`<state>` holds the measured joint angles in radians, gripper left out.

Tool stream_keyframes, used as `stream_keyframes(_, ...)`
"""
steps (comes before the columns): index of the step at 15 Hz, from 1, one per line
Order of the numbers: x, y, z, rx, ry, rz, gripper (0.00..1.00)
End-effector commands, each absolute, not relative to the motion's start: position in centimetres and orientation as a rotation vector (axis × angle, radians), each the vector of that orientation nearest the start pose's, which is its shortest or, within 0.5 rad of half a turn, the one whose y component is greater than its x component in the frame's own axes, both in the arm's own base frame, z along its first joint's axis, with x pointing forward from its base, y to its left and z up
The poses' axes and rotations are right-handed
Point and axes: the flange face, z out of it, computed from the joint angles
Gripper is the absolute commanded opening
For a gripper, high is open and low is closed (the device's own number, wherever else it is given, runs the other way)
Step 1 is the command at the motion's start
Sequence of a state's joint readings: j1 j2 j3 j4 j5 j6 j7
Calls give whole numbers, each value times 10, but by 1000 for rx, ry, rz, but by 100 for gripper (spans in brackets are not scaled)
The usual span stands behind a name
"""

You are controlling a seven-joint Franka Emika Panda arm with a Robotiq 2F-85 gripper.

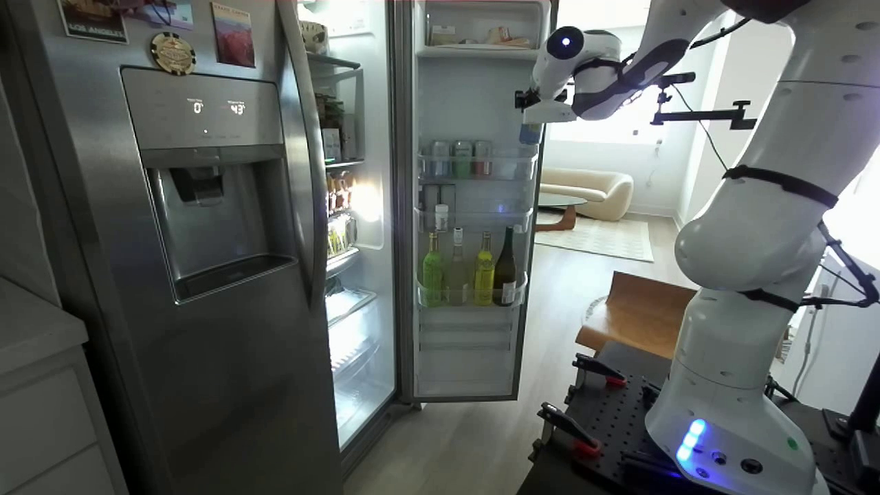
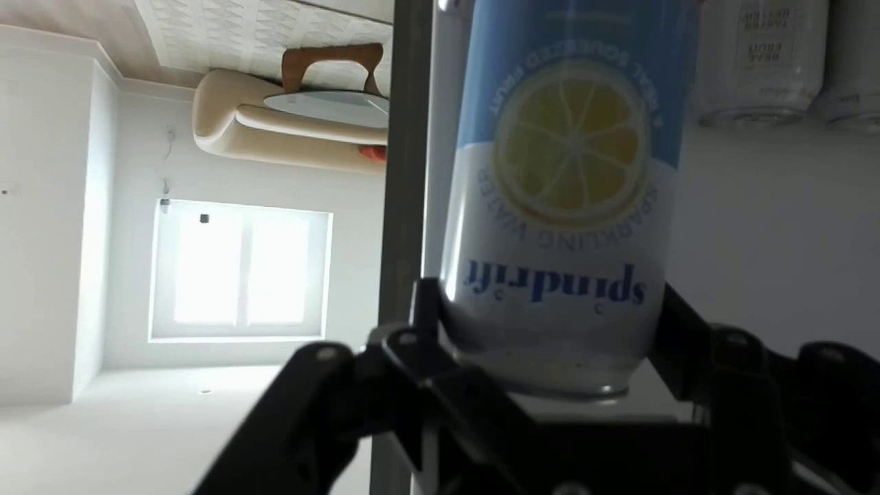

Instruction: Move a soda can from the refrigerator door to the stool

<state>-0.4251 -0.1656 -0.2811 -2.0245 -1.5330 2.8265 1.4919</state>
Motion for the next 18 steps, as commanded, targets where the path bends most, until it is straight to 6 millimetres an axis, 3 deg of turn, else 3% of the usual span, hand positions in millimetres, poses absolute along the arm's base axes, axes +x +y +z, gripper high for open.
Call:
stream_keyframes(1,396,-304,591,1990,-926,1255,47)
stream_keyframes(6,360,-310,572,2096,-945,1103,47)
stream_keyframes(10,342,-329,558,2141,-980,994,47)
stream_keyframes(18,319,-350,534,2028,-949,1029,47)
